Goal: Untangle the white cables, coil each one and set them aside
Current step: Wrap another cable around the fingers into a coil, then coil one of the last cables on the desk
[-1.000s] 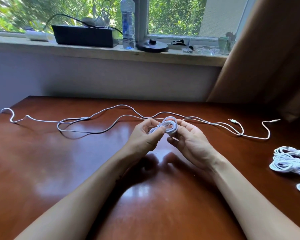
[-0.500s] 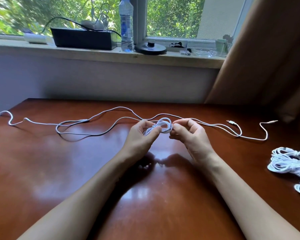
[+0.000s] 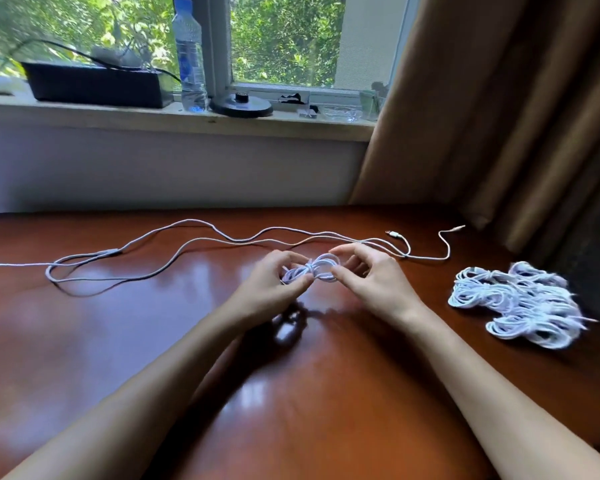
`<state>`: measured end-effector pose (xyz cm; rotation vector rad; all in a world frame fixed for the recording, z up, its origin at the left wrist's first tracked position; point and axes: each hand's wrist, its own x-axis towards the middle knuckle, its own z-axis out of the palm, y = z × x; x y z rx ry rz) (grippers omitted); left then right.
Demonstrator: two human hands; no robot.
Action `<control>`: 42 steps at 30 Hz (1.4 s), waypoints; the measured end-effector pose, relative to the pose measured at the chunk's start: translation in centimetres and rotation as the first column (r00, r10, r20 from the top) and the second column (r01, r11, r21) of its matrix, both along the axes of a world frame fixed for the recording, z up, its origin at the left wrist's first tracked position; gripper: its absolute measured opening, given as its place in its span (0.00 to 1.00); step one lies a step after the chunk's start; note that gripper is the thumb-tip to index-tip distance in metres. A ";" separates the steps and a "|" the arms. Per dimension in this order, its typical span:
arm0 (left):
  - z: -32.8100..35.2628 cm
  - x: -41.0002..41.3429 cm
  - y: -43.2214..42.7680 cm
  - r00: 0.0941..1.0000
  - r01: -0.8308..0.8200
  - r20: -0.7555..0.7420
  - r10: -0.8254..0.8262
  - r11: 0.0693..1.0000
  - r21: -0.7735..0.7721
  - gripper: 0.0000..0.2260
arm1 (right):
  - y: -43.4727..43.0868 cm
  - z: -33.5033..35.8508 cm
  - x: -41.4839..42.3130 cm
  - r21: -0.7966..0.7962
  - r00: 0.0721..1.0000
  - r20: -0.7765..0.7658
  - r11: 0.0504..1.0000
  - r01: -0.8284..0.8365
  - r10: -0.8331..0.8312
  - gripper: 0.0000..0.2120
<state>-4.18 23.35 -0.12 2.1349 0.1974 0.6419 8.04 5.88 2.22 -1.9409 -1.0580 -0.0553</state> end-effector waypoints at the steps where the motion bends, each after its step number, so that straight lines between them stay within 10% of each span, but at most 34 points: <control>1: 0.2 0.5 -0.9 1.000 0.019 0.003 -0.019 0.999 0.030 0.10 | -1.2 0.0 0.2 -0.009 1.000 0.008 1.000 0.028 -0.028 0.10; 18: 0.5 9.2 -14.2 0.946 0.324 -0.027 -0.324 0.935 0.141 0.09 | -17.9 0.3 2.3 -0.025 0.916 0.082 0.918 0.397 -0.394 0.05; 42: -1.2 15.1 -19.1 0.983 0.166 -0.128 -0.131 0.933 0.318 0.12 | -20.7 -1.3 6.6 -0.114 0.862 0.246 0.870 0.480 -0.443 0.11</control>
